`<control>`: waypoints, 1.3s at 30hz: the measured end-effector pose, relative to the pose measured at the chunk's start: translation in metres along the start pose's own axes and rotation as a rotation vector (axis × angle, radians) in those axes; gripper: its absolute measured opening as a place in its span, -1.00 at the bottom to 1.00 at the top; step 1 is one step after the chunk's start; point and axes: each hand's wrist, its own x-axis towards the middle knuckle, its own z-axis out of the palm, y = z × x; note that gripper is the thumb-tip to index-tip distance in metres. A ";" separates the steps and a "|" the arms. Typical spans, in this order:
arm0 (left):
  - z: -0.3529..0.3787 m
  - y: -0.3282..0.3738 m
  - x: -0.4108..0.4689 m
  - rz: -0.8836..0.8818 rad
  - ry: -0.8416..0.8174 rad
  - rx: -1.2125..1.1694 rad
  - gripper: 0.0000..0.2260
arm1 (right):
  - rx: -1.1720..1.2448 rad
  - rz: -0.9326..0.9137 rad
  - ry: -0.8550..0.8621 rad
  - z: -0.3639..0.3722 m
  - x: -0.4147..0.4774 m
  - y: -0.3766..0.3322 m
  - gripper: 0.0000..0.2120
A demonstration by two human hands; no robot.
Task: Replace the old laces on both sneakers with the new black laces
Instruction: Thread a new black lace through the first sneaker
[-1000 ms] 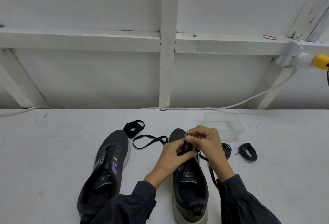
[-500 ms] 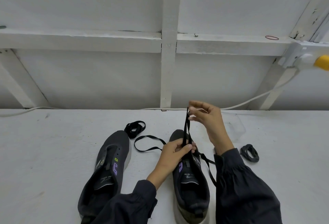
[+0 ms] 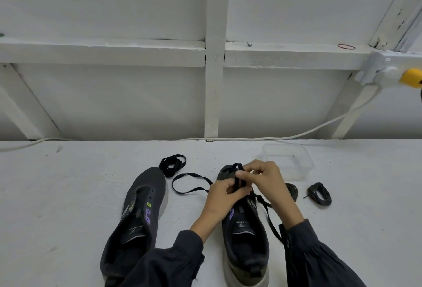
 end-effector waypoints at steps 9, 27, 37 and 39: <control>0.000 0.005 0.001 0.016 -0.075 -0.005 -0.82 | 0.170 -0.015 -0.043 -0.010 0.021 -0.037 -0.70; 0.001 0.007 0.003 -0.029 -0.004 0.001 -0.75 | -0.361 0.373 -0.369 -0.029 0.036 0.004 -0.46; 0.001 0.017 0.009 0.214 0.075 0.344 -0.85 | 0.062 0.074 -0.169 -0.019 0.009 -0.009 -0.77; -0.002 0.015 0.008 0.209 0.059 0.301 -0.90 | 0.091 0.064 -0.145 -0.015 0.007 -0.010 -0.76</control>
